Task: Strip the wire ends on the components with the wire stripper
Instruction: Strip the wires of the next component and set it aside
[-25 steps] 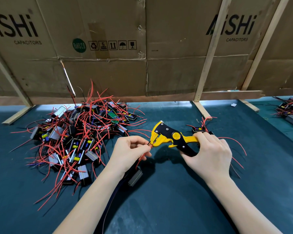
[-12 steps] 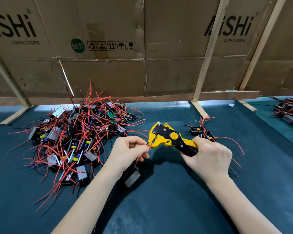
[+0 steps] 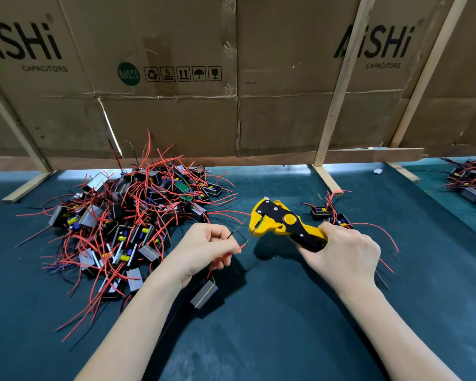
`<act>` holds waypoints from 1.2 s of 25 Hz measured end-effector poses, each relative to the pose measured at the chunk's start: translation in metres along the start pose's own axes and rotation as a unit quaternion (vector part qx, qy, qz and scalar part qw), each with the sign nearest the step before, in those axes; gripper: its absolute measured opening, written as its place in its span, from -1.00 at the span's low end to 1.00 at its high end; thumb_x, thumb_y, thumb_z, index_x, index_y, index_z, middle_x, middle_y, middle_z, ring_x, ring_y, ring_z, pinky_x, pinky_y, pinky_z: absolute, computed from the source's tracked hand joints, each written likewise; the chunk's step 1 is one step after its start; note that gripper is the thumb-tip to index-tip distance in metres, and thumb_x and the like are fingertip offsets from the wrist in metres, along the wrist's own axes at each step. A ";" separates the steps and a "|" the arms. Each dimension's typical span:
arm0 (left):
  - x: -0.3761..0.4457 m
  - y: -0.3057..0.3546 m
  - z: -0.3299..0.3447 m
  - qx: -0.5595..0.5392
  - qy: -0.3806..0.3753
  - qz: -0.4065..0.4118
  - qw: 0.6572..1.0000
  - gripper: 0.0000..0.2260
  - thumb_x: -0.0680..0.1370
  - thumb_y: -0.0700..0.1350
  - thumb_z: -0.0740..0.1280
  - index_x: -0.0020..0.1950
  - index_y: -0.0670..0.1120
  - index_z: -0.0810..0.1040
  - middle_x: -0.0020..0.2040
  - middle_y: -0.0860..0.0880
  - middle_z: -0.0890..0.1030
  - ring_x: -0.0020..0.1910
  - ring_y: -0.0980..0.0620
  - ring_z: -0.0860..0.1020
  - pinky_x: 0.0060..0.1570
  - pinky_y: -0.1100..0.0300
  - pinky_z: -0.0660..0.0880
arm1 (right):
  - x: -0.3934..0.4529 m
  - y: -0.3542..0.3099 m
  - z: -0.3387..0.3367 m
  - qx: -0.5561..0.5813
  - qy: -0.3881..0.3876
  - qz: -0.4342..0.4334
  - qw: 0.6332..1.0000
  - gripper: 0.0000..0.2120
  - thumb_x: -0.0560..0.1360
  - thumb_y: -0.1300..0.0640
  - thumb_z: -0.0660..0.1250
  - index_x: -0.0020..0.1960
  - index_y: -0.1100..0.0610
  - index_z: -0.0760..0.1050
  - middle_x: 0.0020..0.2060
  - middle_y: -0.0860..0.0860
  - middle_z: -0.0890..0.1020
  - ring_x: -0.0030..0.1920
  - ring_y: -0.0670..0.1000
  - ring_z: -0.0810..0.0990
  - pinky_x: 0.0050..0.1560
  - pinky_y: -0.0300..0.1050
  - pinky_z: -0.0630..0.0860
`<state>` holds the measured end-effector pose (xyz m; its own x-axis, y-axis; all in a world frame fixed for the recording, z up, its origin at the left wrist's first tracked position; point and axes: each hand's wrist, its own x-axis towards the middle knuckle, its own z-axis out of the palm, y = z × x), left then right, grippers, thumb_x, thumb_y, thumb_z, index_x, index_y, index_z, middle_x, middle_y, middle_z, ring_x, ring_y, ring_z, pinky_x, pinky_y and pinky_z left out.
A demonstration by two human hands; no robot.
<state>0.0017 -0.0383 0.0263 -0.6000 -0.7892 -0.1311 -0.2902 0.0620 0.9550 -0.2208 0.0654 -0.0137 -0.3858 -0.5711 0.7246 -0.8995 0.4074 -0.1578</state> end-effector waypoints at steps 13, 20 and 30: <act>0.000 -0.009 0.001 0.026 -0.043 0.007 0.999 -0.91 0.56 -0.23 0.38 -0.15 -0.18 0.60 -0.37 -0.03 0.59 -0.50 0.14 0.42 -0.53 0.36 0.31 | 0.003 0.007 -0.001 0.039 0.010 0.051 0.998 -0.52 0.20 -0.26 0.57 -0.26 0.11 0.50 -0.41 0.01 0.56 -0.40 0.19 0.55 -0.34 -0.11 0.35; 0.006 -0.010 0.004 0.068 0.009 0.047 0.997 -0.89 0.49 -0.17 0.46 -0.23 -0.13 0.65 -0.42 0.04 0.47 -0.47 0.18 0.31 -0.44 0.40 0.21 | 0.005 0.007 -0.007 0.073 0.025 0.081 0.994 -0.57 0.22 -0.23 0.56 -0.26 0.08 0.50 -0.40 -0.02 0.56 -0.37 0.19 0.56 -0.33 -0.09 0.40; 0.011 -0.022 0.006 0.098 0.071 0.018 0.992 -0.78 0.36 -0.05 0.59 -0.37 -0.10 0.63 -0.58 0.13 0.35 -0.56 0.18 0.23 -0.52 0.41 0.17 | 0.009 0.011 -0.013 0.086 0.028 0.131 0.987 -0.58 0.24 -0.27 0.51 -0.25 0.06 0.50 -0.36 -0.04 0.57 -0.33 0.20 0.55 -0.31 -0.13 0.33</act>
<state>-0.0035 -0.0449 0.0021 -0.5060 -0.8613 -0.0461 -0.4189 0.1986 0.8860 -0.2315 0.0734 -0.0004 -0.6028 -0.4204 0.6782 -0.7934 0.4059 -0.4536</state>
